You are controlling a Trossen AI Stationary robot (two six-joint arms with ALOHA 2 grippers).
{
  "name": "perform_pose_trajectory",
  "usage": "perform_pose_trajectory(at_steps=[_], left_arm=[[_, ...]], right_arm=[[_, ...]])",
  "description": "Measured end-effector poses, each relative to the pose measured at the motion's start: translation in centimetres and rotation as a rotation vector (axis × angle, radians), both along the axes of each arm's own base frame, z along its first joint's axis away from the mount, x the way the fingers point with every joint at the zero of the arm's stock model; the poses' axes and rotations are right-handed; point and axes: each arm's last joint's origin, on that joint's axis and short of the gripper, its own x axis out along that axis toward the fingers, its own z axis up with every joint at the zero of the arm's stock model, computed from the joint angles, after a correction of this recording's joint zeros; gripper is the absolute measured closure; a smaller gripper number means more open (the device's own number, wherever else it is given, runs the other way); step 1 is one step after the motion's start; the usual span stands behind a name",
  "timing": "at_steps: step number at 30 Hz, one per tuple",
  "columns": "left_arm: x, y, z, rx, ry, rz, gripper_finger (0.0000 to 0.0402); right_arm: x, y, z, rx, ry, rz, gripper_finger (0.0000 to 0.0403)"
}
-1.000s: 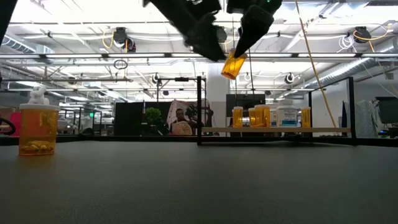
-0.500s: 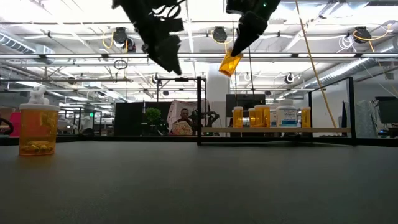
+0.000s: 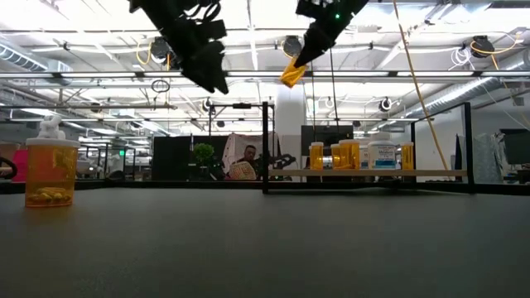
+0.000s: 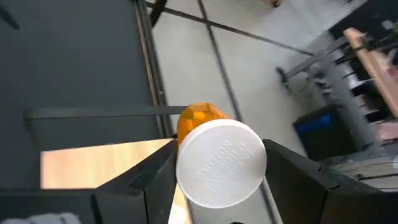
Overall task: Pick and place medicine bottles onto shelf by color
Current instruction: Put the large orange pill bottle on the shelf
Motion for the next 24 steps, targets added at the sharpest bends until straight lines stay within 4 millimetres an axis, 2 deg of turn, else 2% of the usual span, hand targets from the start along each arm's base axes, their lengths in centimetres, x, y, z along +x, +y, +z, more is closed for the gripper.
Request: perform_pose_trajectory(at_steps=[5,15,24], left_arm=[[0.1,0.0,0.2,0.004,-0.015,-0.001,0.0025],[0.1,0.0,0.2,0.005,-0.016,-0.001,0.0025],[0.1,0.0,0.2,0.006,-0.016,-0.002,0.0025]], right_arm=[[0.9,-0.4,-1.2,0.034,0.036,0.011,0.0190],[3.6,-1.9,-6.2,0.159,0.205,0.006,0.0190],[5.9,-6.6,-4.3,0.099,0.274,0.015,0.0190]])
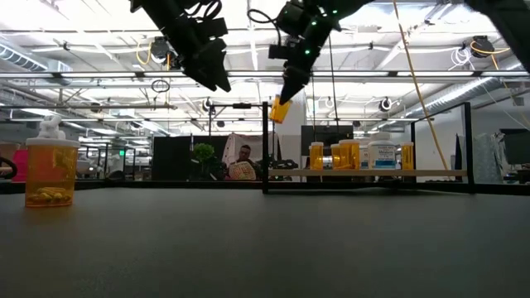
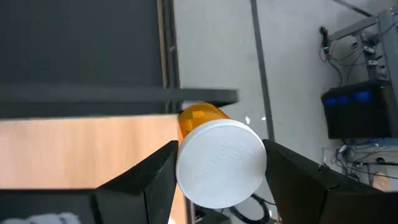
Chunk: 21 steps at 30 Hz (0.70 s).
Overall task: Pick and place medicine bottles onto shelf by color
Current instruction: Put the large orange pill bottle on the shelf
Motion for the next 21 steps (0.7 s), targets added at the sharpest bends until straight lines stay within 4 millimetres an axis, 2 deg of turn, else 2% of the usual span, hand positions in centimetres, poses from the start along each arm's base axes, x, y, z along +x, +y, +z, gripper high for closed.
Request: perform_pose_trajectory(at_steps=[4,9,14,21], left_arm=[[0.0,0.0,0.0,-0.001,0.002,0.000,0.0025],[0.0,-0.1,-0.1,0.000,0.011,-0.008,0.0025],[0.1,-0.2,-0.1,0.003,0.015,-0.017,0.0025],[0.1,-0.3,-0.1,-0.014,0.009,-0.038,0.0025]], right_arm=[[0.1,-2.0,0.0,0.039,0.059,-0.026,0.0190],[-0.7,-3.5,-1.7,0.118,0.123,-0.014,0.0190],[-0.6,-4.0,-3.4,0.181,0.165,-0.013,0.0190],[0.3,-3.9,-4.8,0.176,0.180,0.015,0.0190]])
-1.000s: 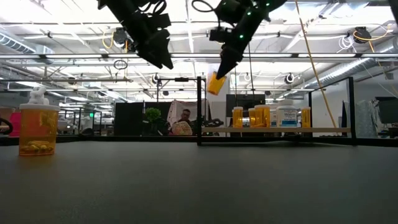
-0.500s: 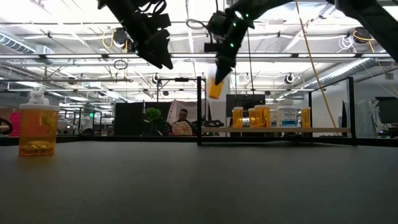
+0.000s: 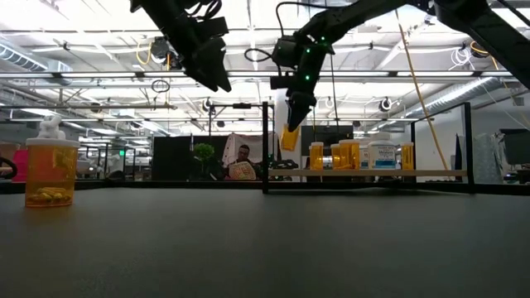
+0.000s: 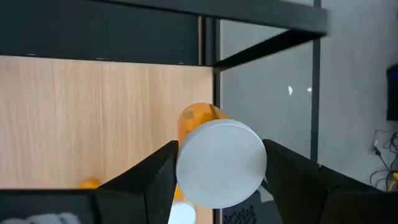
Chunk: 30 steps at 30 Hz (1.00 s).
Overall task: Pick and place medicine bottles onto shelf by color
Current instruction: Put the large orange pill bottle on the shelf
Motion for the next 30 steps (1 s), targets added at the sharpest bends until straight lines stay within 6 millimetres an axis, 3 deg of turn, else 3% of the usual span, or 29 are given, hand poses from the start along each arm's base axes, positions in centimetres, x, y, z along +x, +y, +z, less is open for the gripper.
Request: perform_pose_trajectory(at_steps=[11,30], left_arm=[[0.2,-0.4,0.0,-0.001,-0.001,-0.034,0.0025],[0.2,-0.4,0.1,0.000,-0.005,-0.033,0.0025]], right_arm=[[-0.4,0.3,-3.6,0.051,0.077,0.008,0.0190],[0.1,0.5,-4.3,0.075,0.031,0.037,0.0190]])
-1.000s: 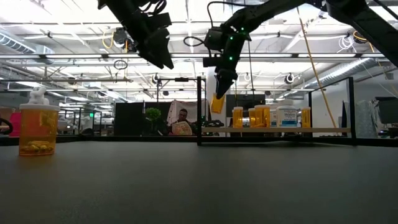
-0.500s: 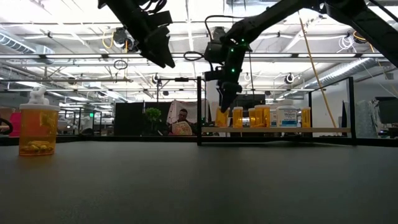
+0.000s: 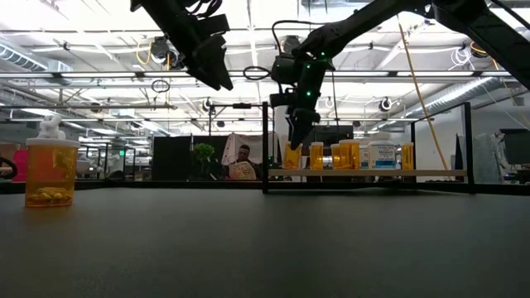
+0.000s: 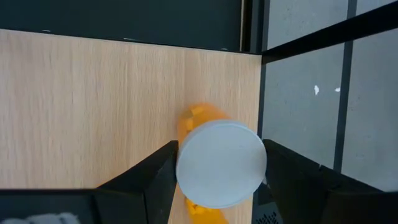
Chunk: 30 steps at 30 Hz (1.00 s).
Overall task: Pick and place medicine bottles onto shelf by color
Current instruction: Put the large orange pill bottle on the shelf, then put the large orange pill bottle on the shelf aligned with the other large orange pill bottle
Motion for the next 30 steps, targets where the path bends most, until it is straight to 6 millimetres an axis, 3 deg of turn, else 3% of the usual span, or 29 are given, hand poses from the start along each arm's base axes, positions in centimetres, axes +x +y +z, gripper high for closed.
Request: perform_pose_trajectory(at_steps=[9,16,23,30], left_arm=[[0.0,0.0,0.0,-0.001,0.001,0.000,0.0025],[0.0,0.0,0.0,-0.001,0.003,0.001,0.0025],[0.1,-0.2,0.0,0.005,0.002,-0.009,0.0025],[0.4,-0.9,0.1,0.014,-0.004,-0.043,0.0025]], right_arm=[[0.3,0.1,0.1,-0.012,-0.015,0.010,0.0151],[1.2,1.2,0.7,-0.039,-0.049,0.044,0.0147],[0.5,3.9,4.9,-0.062,-0.116,0.051,0.0147],[-1.6,9.2,10.8,-0.078,-0.223,0.017,0.0147]])
